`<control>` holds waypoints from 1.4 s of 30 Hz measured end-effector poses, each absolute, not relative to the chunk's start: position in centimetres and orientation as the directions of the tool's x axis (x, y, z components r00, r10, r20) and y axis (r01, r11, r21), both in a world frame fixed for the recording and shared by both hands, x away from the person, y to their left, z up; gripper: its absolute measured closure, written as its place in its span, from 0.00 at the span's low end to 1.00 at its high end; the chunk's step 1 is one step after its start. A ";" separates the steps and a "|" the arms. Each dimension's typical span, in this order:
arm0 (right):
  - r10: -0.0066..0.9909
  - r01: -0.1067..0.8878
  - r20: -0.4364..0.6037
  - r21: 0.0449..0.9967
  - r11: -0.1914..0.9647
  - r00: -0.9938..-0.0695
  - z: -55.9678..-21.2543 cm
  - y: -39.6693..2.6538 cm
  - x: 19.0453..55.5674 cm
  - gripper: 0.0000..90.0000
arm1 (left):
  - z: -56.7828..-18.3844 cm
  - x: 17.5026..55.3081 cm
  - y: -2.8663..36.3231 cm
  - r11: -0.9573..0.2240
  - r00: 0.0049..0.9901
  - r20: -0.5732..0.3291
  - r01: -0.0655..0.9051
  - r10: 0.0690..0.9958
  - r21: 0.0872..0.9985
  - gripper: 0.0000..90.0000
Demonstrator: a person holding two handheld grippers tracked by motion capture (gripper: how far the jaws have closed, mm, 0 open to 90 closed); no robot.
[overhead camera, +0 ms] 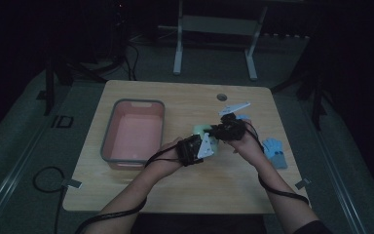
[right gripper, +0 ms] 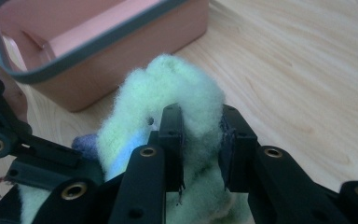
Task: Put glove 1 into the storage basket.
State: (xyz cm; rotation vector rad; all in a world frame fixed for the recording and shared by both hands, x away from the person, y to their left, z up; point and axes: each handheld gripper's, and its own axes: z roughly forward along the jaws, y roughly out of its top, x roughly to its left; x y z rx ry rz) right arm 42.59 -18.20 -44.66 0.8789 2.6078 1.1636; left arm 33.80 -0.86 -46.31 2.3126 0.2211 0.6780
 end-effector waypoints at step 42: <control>0.421 0.332 0.054 0.708 0.624 -0.906 -41.9 -0.5 45.5 0.82 | -44.3 34.2 14.1 -0.748 0.774 0.413 0.116 0.480 0.653 0.83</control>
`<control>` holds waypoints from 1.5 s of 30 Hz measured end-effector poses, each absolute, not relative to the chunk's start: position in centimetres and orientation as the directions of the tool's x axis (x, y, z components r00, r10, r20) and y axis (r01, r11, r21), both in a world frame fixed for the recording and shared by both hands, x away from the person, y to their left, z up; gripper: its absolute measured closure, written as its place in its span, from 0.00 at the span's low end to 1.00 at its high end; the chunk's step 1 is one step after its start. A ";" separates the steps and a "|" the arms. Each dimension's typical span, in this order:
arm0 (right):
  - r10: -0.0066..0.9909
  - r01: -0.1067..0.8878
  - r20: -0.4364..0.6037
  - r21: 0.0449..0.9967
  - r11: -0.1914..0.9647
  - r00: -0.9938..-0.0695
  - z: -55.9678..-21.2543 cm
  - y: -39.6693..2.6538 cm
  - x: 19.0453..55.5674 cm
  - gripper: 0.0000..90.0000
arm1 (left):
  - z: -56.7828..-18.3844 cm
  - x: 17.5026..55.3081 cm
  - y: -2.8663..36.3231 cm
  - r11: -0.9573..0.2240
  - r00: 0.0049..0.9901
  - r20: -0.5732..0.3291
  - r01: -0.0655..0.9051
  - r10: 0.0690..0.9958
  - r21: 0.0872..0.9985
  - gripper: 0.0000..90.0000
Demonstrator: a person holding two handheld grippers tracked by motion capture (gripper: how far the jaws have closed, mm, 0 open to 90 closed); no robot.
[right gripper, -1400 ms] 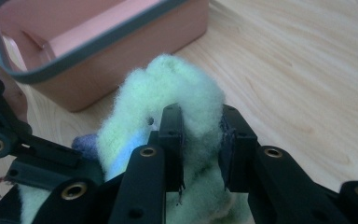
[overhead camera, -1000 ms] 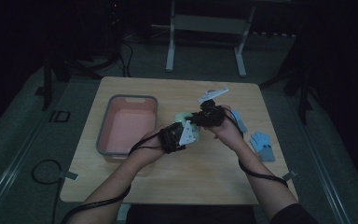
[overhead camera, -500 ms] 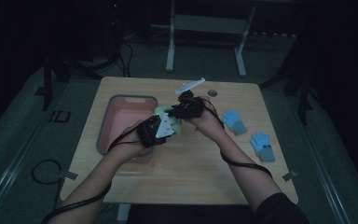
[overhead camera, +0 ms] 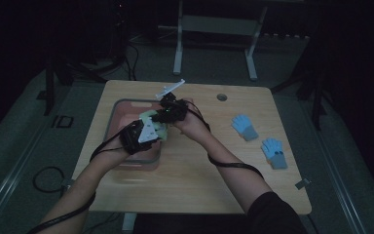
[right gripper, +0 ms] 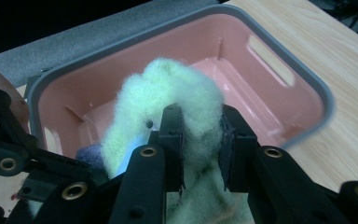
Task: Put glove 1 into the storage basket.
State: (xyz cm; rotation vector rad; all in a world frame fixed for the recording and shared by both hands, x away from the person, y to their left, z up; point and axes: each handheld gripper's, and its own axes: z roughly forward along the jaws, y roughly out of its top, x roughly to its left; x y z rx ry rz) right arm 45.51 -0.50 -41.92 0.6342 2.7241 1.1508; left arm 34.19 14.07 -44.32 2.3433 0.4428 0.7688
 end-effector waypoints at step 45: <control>0.478 0.445 0.097 0.562 0.698 -0.873 -48.8 4.0 47.8 0.71 | -50.6 39.8 16.8 -0.865 0.921 0.177 0.243 0.348 0.439 0.69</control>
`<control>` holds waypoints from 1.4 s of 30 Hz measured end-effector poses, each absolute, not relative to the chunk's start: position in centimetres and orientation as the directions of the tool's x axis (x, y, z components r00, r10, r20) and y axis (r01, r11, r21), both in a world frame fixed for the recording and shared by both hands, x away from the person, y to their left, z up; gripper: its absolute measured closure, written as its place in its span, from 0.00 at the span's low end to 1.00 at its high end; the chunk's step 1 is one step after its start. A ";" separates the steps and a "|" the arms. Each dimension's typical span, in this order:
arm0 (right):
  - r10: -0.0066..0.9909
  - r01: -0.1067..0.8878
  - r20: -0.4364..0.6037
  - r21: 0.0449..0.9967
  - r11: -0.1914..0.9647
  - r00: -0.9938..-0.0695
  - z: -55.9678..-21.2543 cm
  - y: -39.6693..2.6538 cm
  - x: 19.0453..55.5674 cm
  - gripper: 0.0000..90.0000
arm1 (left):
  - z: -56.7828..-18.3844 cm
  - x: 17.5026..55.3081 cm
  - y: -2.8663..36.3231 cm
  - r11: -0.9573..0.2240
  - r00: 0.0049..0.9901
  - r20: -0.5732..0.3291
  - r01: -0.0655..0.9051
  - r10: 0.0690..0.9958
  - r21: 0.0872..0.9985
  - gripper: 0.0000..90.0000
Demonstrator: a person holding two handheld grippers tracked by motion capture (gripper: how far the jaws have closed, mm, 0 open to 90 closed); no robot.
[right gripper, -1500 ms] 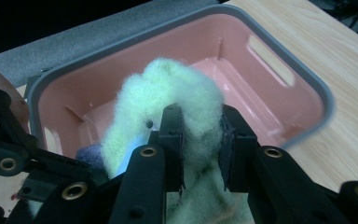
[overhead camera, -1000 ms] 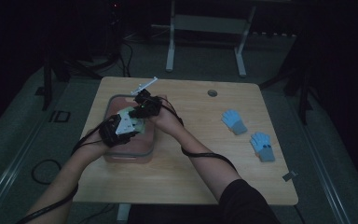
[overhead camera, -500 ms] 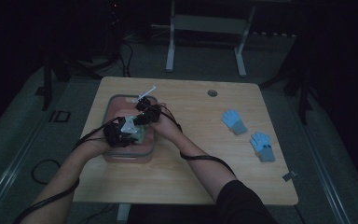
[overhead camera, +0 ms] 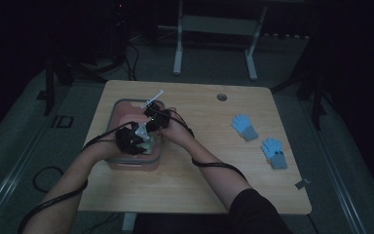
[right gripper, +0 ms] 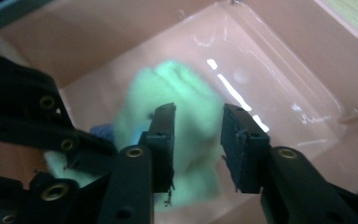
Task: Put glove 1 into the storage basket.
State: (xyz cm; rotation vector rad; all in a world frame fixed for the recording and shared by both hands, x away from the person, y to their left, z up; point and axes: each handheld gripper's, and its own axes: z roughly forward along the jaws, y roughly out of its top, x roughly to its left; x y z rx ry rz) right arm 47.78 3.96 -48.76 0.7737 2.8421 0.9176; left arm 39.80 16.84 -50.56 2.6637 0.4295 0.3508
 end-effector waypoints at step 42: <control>0.501 0.425 0.091 0.672 0.607 -0.861 -44.6 -9.8 43.8 0.56 | -46.3 36.0 11.3 -0.700 0.885 0.102 0.282 0.453 0.656 0.44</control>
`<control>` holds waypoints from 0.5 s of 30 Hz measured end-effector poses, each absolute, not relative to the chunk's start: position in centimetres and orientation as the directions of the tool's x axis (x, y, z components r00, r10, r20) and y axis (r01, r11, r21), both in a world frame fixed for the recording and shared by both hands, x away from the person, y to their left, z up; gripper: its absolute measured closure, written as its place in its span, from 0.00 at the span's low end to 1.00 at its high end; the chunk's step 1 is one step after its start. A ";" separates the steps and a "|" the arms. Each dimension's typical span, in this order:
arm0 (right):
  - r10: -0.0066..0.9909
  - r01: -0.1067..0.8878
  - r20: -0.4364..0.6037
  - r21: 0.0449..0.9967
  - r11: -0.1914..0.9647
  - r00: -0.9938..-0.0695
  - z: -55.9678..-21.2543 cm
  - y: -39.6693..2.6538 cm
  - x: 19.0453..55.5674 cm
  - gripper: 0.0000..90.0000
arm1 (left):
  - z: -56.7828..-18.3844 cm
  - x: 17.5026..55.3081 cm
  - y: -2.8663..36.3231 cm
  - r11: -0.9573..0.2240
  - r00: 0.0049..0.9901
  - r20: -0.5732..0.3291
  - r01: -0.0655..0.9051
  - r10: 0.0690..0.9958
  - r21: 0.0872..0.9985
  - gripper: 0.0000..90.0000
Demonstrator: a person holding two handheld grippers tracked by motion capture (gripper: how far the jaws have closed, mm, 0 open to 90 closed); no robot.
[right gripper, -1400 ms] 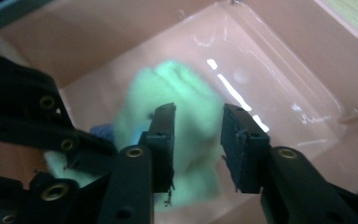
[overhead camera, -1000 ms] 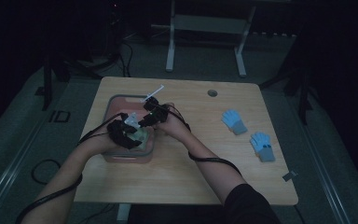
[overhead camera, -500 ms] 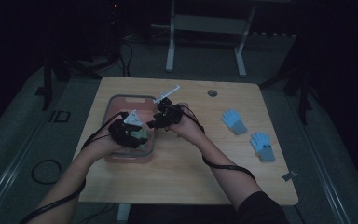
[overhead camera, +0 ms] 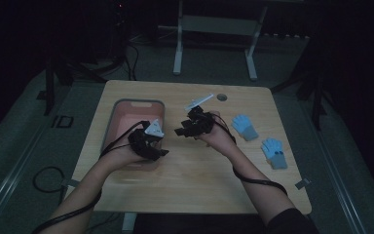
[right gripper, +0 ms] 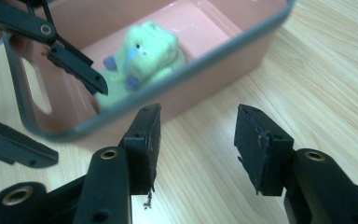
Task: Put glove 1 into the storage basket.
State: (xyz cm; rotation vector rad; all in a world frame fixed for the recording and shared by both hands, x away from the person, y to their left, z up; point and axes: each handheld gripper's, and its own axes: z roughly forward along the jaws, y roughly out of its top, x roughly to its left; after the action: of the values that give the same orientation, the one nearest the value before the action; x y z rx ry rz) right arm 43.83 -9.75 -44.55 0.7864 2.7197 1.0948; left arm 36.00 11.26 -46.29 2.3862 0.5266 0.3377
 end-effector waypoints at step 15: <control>0.565 0.438 0.054 0.693 0.572 -0.823 -45.3 -17.5 42.4 0.57 | -47.1 35.0 6.9 -0.709 0.918 0.041 0.276 0.395 0.649 0.05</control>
State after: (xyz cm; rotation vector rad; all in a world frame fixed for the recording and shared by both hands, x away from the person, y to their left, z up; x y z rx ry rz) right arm 42.42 -17.48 -45.32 0.8464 2.6286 1.0872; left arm 35.02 6.87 -47.08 2.4008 0.4759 0.2316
